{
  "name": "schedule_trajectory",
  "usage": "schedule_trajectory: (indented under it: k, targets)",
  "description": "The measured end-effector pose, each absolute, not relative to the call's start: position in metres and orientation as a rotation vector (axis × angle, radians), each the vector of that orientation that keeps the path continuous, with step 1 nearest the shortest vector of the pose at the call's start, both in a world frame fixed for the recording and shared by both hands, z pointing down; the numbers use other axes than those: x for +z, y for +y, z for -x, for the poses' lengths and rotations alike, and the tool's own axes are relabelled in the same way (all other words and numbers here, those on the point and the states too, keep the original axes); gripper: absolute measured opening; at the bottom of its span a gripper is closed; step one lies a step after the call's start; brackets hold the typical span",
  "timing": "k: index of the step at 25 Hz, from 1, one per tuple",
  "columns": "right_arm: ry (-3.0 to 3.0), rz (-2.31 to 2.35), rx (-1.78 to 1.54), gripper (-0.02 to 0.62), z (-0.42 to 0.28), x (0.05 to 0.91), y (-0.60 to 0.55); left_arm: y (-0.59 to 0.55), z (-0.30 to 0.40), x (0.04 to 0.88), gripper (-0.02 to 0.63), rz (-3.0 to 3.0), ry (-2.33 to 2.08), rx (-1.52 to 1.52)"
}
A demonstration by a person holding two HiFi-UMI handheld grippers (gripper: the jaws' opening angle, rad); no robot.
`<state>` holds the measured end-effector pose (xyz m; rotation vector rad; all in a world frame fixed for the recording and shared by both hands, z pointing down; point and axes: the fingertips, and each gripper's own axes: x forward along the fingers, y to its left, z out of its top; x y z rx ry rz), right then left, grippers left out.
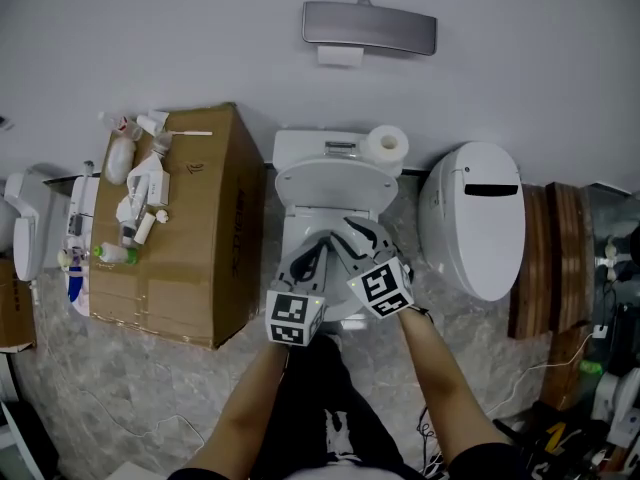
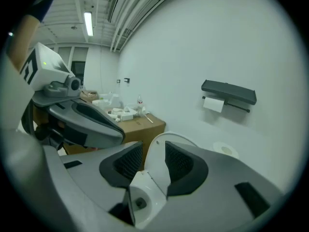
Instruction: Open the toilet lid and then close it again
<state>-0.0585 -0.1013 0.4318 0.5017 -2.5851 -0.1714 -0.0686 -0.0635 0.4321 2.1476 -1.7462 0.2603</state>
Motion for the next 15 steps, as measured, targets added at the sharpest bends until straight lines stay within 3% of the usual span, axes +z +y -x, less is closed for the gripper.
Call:
schedule_trajectory:
  k: [6, 15]
  targets:
    - [-2.42, -0.493, -0.439, 0.127, 0.063, 0.434, -0.144, -0.077, 0.071, 0.436, 0.005, -2.165, -1.698, 0.297]
    - [-2.208, -0.477, -0.567, 0.137, 0.071, 0.465, -0.219, -0.096, 0.085, 0.447, 0.005, -2.171, -1.656, 0.326]
